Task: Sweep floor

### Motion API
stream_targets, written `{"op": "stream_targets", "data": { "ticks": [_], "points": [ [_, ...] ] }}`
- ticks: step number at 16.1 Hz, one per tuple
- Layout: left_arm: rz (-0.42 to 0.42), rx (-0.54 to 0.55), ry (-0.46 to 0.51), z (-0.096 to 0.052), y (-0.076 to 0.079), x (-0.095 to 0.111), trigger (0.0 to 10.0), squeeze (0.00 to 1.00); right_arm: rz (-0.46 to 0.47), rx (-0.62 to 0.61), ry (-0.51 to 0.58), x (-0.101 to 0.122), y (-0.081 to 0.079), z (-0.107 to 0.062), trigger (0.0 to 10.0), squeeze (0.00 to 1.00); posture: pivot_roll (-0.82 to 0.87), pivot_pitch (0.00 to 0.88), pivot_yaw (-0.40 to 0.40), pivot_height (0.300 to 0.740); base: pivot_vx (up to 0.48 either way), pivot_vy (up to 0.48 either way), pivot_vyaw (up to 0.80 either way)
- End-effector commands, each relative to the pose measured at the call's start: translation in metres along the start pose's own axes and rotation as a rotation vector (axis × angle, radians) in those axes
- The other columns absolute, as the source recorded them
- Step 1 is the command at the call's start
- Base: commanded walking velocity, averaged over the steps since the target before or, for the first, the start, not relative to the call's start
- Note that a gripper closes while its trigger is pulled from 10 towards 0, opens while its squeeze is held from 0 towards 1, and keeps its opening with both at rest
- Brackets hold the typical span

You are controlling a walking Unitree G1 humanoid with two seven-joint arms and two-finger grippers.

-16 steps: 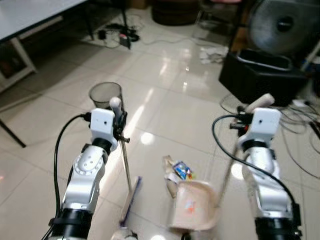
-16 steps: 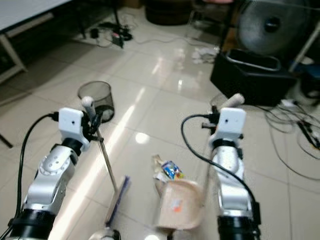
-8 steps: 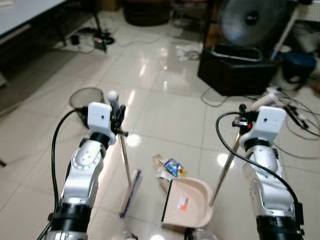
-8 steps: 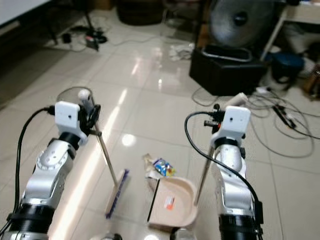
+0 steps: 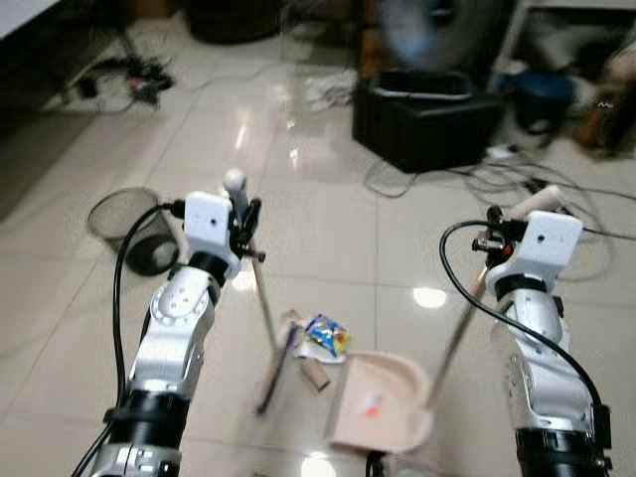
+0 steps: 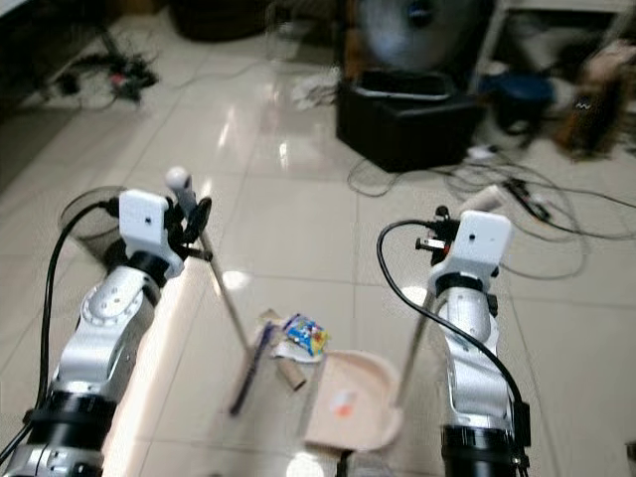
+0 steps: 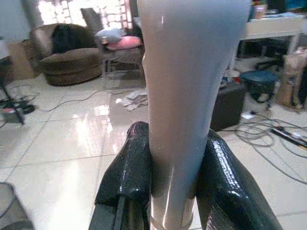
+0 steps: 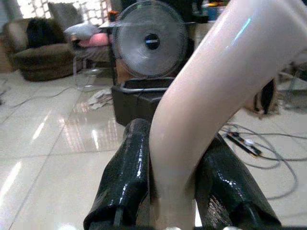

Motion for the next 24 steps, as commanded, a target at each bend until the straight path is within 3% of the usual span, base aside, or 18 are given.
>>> {"op": "stream_targets", "data": {
  "ticks": [1,6,12,16,24],
  "points": [
    [0.038,0.025,0.008,-0.001,-0.01,0.002,10.0,0.0,0.036,0.031,0.052,0.013,-0.01,0.003,10.0,0.0,-0.01,0.101,0.054,0.74,0.319,0.0,0.0],
    [0.032,0.04,0.015,0.0,-0.013,0.003,10.0,0.0,0.028,0.04,0.064,0.016,-0.011,0.006,10.0,0.0,-0.01,0.105,0.045,0.74,0.315,0.0,0.0],
    [0.038,0.015,0.004,-0.002,-0.011,-0.001,10.0,0.0,0.059,0.045,0.05,0.011,-0.013,-0.001,10.0,0.0,-0.01,0.105,0.057,0.74,0.314,0.0,0.0],
    [0.028,0.001,0.013,-0.002,-0.009,-0.001,10.0,0.0,0.046,0.038,0.053,0.01,-0.01,-0.005,10.0,0.0,-0.02,0.094,0.056,0.74,0.331,0.0,-0.51],
    [0.063,-0.019,0.005,-0.004,-0.009,-0.006,10.0,0.0,0.018,0.03,0.079,0.013,-0.004,-0.005,10.0,0.0,-0.02,0.083,0.072,0.74,0.0,0.0,0.0]
  ]
}}
Point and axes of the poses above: a point about 5 cm out from each wrist's last joint towards the gripper, its own z axis pointing out of the wrist towards the gripper, its own x axis along the axis of the wrist's last joint, y = z × x, the point moved 1 cm from there along z, pointing out of the wrist towards the gripper, and after that the axes turned 8 degrees about z, right-handed, at the moved point
